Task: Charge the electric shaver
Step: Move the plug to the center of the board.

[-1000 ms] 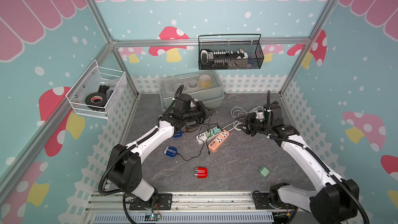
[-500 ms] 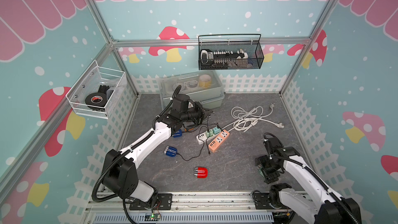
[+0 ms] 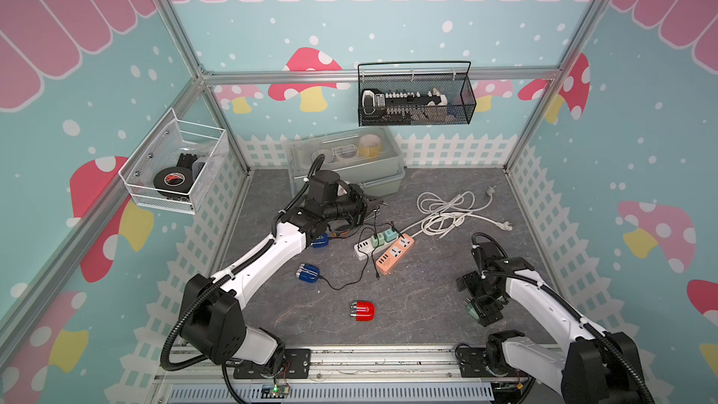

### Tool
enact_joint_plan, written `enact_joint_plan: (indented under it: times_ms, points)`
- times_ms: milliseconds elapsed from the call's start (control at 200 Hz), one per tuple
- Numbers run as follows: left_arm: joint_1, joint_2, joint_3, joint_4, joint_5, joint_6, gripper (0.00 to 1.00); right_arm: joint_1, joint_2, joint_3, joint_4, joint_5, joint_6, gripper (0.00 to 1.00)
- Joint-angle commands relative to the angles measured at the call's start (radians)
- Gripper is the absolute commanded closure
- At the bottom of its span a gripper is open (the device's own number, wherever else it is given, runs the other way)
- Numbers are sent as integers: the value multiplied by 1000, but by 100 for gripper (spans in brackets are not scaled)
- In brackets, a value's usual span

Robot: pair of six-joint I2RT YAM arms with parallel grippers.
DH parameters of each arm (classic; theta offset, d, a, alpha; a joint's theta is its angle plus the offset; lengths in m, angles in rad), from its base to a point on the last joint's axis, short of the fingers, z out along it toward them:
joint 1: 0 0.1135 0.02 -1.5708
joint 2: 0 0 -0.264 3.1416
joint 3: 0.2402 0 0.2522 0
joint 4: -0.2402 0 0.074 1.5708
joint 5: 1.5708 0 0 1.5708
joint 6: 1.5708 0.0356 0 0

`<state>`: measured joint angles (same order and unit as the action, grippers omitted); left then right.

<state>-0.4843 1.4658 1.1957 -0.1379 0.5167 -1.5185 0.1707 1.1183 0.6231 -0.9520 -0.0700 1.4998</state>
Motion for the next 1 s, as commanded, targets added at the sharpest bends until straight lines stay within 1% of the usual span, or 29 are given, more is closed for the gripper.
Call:
enact_joint_plan:
  times_ms: [0,70,215,325,445,530,705,825,931,996]
  points:
    - [7,-23,-18,6,6,-10,100,-5,18,59,-65,111,-95,1]
    - [8,-18,-16,13,11,-13,100,-13,40,57,-54,122,-133,1]
    - [9,-7,-7,21,23,-13,100,-21,82,29,-9,56,-188,1]
    - [9,-2,-5,27,23,-14,100,-22,79,14,3,66,-205,1]
    - [10,0,-4,30,25,-14,100,-22,96,-22,85,14,-207,2]
    - [12,4,-4,33,29,-14,100,-22,116,-20,137,-12,-208,3]
    - [13,5,-5,33,29,-15,100,-18,169,6,218,-67,-184,7]
    - [16,2,-10,35,28,-14,100,-18,213,48,252,-53,-182,7]
    - [17,-2,-16,37,25,-13,100,-18,296,103,295,-64,-182,8]
    - [16,-5,-20,39,24,-14,100,-14,350,141,324,-85,-150,8]
